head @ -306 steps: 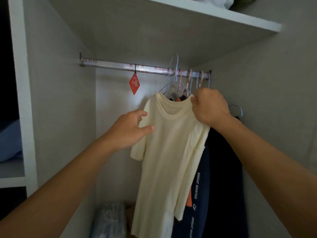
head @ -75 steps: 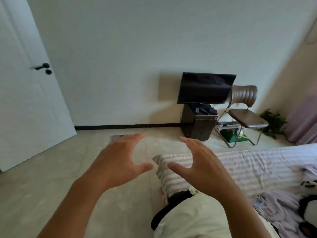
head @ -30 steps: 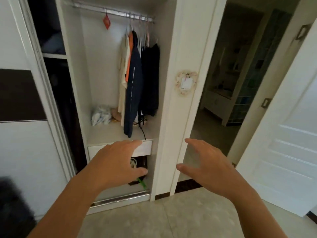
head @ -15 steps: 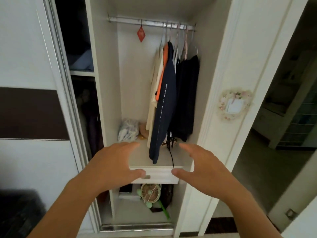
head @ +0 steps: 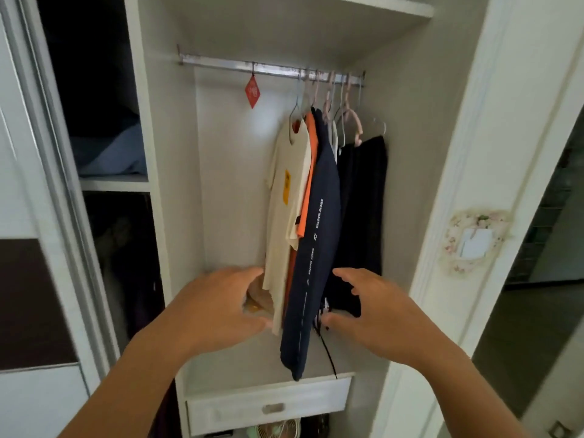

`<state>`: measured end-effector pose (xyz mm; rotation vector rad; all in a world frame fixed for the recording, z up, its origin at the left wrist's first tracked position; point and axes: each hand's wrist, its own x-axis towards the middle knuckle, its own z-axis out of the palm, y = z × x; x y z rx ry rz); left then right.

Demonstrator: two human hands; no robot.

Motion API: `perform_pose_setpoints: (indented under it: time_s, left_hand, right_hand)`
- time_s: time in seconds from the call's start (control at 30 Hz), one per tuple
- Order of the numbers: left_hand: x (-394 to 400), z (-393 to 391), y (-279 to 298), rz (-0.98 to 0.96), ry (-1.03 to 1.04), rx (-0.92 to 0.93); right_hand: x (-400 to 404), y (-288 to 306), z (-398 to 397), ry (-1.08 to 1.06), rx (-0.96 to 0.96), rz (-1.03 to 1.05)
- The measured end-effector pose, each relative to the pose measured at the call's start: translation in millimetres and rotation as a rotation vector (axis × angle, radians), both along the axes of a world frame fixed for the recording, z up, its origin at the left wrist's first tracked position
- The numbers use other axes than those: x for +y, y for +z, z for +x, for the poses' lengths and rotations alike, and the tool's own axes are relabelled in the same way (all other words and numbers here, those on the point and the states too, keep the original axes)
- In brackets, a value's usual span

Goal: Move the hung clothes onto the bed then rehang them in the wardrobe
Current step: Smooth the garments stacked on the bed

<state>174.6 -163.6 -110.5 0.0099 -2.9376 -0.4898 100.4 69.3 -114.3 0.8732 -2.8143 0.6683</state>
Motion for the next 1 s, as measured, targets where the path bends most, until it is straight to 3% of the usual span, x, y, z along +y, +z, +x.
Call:
perform_pose_setpoints:
  time_s: [0.2,0.37,0.57,1.0]
  left_hand:
    - [-59.5,-59.0,28.0,-0.096,0.004,-0.001]
    - [-93.6,-114.1,50.9,-0.128,0.015,-0.016]
    - [-116.1,-178.5,91.1,-0.125,0.027,0.062]
    - [-131.5,-278.5,150.6,-0.056,0.081,0.214]
  right_hand:
    - [-58.8,33.7,-57.7,-0.023,0.101,-0.018]
    - [-98.1,78.1,-120.1,0.021,0.032,-0.115]
    - [-137.7,133.6,-197.0,-0.044,0.193,-0.128]
    - [-198.8,192.8,-300.0,-0.303,0.460,0.098]
